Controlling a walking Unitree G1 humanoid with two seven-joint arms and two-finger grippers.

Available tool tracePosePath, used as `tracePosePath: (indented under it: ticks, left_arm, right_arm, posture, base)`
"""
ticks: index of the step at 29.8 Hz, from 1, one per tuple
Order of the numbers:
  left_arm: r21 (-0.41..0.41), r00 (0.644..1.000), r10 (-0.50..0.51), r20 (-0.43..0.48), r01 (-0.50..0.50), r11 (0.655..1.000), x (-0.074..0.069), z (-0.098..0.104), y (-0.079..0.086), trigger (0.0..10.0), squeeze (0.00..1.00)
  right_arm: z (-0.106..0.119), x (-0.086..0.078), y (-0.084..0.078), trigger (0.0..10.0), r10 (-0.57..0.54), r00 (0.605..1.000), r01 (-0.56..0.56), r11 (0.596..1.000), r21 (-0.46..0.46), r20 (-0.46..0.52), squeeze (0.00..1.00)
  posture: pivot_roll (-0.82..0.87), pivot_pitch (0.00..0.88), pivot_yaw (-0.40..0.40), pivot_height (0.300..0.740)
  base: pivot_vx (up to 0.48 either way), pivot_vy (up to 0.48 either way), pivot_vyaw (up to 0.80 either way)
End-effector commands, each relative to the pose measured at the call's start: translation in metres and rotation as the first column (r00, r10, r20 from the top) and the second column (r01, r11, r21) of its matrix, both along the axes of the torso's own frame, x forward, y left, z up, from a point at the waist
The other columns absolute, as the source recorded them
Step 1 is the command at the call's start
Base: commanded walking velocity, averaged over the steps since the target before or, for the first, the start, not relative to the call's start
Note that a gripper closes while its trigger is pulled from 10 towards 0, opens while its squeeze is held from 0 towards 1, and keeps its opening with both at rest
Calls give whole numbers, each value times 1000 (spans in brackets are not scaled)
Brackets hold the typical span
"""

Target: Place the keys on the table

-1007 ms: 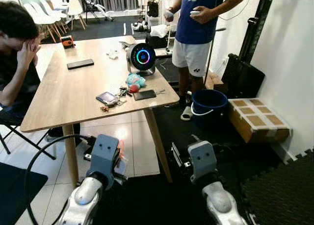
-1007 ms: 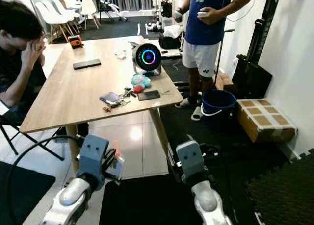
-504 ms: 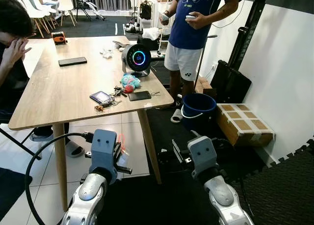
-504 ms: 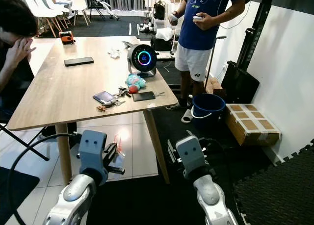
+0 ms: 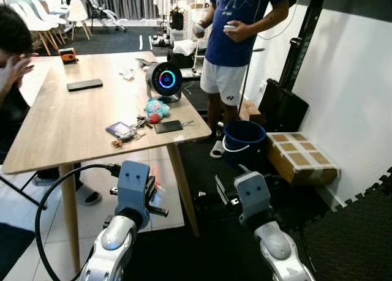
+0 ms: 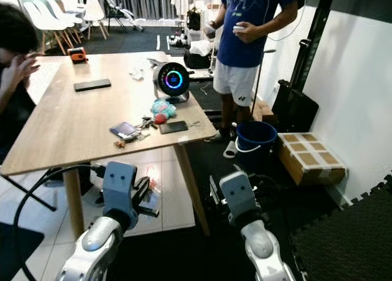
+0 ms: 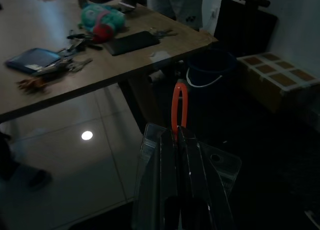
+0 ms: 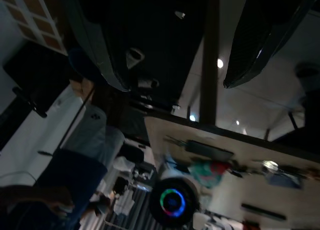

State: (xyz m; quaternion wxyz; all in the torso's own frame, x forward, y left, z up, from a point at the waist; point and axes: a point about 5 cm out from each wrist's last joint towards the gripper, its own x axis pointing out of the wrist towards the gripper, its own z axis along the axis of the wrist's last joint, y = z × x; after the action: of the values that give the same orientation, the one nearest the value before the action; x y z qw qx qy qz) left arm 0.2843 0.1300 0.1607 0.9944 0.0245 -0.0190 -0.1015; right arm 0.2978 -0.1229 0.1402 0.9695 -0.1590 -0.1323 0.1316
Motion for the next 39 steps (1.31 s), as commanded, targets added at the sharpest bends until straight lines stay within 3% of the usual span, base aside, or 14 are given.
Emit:
tracePosePath:
  ticks: [1, 22, 39]
  left_arm:
    - [12, 1000, 11, -4, -11, 1000, 0, -3, 1, 10000, 0]
    - [4, 1000, 11, -2, -11, 1000, -2, -1, 2, 10000, 0]
    - [-108, 999, -37, 37, 41, 993, -3, 15, -9, 10000, 0]
  right_arm:
    - [-5, -1, 0, 10000, -3, 1000, 3, 1000, -4, -19, 0]
    - [-10, -1, 2, 10000, -3, 999, 3, 1000, -3, -34, 0]
    - [-14, -3, 2, 10000, -8, 999, 7, 1000, -3, -47, 0]
  posture:
    - [67, 84, -8, 740]
    - [79, 96, -1, 740]
    - [80, 100, 2, 740]
  base:
    - [416, 0, 0]
    - [397, 0, 0]
    - [349, 0, 0]
